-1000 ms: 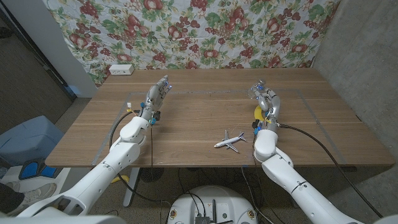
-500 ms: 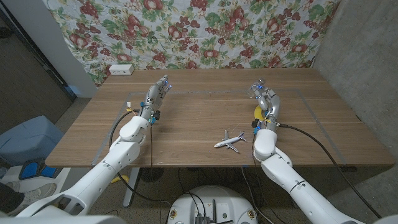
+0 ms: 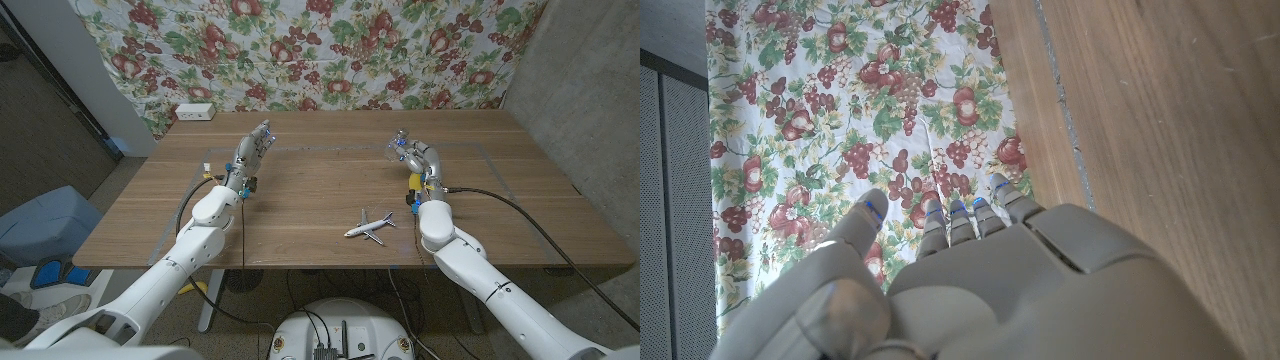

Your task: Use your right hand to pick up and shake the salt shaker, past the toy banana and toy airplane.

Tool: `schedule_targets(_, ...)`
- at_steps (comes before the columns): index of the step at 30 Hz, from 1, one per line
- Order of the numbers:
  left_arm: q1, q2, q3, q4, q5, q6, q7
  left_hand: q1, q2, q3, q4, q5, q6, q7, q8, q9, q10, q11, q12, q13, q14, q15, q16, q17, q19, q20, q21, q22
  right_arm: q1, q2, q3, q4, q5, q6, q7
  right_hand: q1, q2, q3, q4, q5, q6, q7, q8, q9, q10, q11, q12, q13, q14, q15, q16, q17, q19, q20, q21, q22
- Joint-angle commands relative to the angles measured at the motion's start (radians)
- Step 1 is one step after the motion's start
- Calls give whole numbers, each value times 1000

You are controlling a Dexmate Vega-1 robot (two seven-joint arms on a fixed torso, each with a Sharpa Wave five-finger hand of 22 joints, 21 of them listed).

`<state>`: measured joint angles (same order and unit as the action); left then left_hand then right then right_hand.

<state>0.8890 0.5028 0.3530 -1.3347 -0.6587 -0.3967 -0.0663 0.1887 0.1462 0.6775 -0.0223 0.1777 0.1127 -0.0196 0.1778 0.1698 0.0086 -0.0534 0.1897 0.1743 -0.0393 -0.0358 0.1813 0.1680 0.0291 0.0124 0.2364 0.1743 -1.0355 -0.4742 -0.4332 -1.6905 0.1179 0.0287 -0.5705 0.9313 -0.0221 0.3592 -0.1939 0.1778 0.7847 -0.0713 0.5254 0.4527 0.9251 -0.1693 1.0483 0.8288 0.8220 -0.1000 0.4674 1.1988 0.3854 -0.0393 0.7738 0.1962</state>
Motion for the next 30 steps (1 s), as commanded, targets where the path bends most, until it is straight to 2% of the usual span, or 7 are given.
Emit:
schedule_targets(1, -7, -3, 1, 11, -3, 0, -6, -5, 37, 4, -2, 4, 10, 3, 3, 4, 4, -1, 1, 2, 4, -9, -1, 2, 10, 0, -3, 3, 42, -109, -28, -86, 72, -188, 170, 122, 113, 27, 30, 4, 258, 67, 4, 6, 6, 7, 0, 3, 1, -124, 0, 2, 4, -13, 10, 3)
schedule_targets(9, -12, -5, 2, 18, -3, 0, -10, -5, 37, 4, -2, 4, 9, 3, 3, 4, 4, -1, 1, 2, 5, -8, -1, 2, 11, 0, -5, 3, 48, -122, -37, -97, 82, -213, 162, 122, 112, 26, 31, 3, 260, 70, 4, 6, 3, 9, 1, 4, 2, -123, -2, 2, 1, -11, 13, 2)
schedule_targets(14, -14, -7, 3, 21, -3, -2, -12, -5, 37, 4, -2, 4, 9, 3, 3, 4, 4, -1, 1, 2, 5, -10, -1, 2, 11, 0, -6, 3, 38, -104, -37, -89, 68, -186, 109, 123, 112, 26, 31, 3, 259, 71, 3, 6, 3, 11, 0, 1, 2, -124, -3, 2, 0, -11, 15, 2)
schedule_targets(19, -13, -7, 3, 19, -2, -2, -11, -5, 38, 4, -2, 4, 10, 2, 3, 4, 4, -2, 1, 2, 5, -9, -1, 2, 12, 0, -6, 3, 17, -62, -32, -62, 38, -120, 18, 124, 113, 26, 32, 3, 257, 71, 3, 7, 2, 9, 3, 7, 3, -124, -3, 2, -2, -12, 17, 2)
schedule_targets(30, -2, -3, 0, 6, -2, -1, 0, -4, 38, 5, -2, 4, 10, 3, 3, 4, 3, 0, 1, 2, 5, -8, -1, 2, 13, 0, -8, 3, -9, 69, -13, 44, -36, 68, -192, 126, 115, 26, 32, 3, 255, 68, 3, 9, -1, 4, 7, 13, 4, -125, -4, 2, -7, -15, 21, 1)
